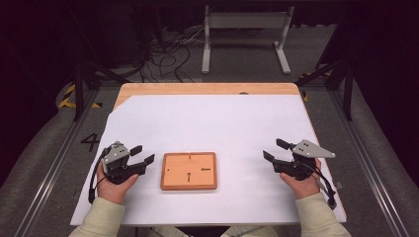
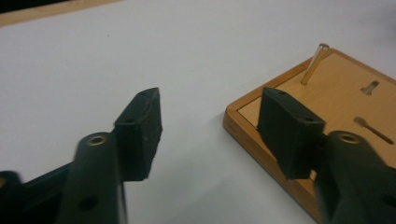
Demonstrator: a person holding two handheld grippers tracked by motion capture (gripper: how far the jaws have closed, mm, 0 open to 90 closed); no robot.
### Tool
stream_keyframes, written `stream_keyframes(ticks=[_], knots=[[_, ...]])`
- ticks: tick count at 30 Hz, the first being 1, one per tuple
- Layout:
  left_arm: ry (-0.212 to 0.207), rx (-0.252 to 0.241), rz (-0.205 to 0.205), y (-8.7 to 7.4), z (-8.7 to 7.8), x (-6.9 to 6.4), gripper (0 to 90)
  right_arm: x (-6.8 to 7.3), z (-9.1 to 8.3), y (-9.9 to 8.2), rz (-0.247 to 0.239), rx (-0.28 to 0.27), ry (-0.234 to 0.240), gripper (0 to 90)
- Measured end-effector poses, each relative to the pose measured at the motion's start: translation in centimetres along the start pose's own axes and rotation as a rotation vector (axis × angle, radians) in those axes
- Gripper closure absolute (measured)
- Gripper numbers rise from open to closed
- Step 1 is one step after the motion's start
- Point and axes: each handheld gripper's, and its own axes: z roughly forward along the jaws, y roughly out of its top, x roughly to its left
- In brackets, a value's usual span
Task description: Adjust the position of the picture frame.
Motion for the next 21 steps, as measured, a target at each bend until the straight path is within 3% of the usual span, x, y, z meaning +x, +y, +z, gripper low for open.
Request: stream_keyframes(ticks=[2, 8, 13, 16, 21], knots=[[-0.007, 0.018, -0.003, -0.1, 0.1, 0.0, 49.7, 0.0, 0.0, 0.0, 0.001, 0.002, 0.0, 34.0], [-0.048, 0.103, -0.02, -0.1, 0.6, 0.2, 76.7, 0.0, 0.2, -0.1, 0.015, 0.024, 0.01, 35.0], [-0.061, 0.153, -0.056, -0.1, 0.9, 0.3, 89.7, 0.1, 0.2, -0.1, 0.014, 0.032, 0.017, 35.6], [-0.066, 0.176, -0.05, 0.0, 1.2, 0.3, 89.7, 0.0, 0.2, -0.1, 0.015, 0.029, 0.016, 35.7], [-0.109, 0.239, -0.051, -0.1, 2.0, 0.0, 89.8, 0.0, 0.1, -0.2, 0.02, 0.03, 0.018, 36.1]])
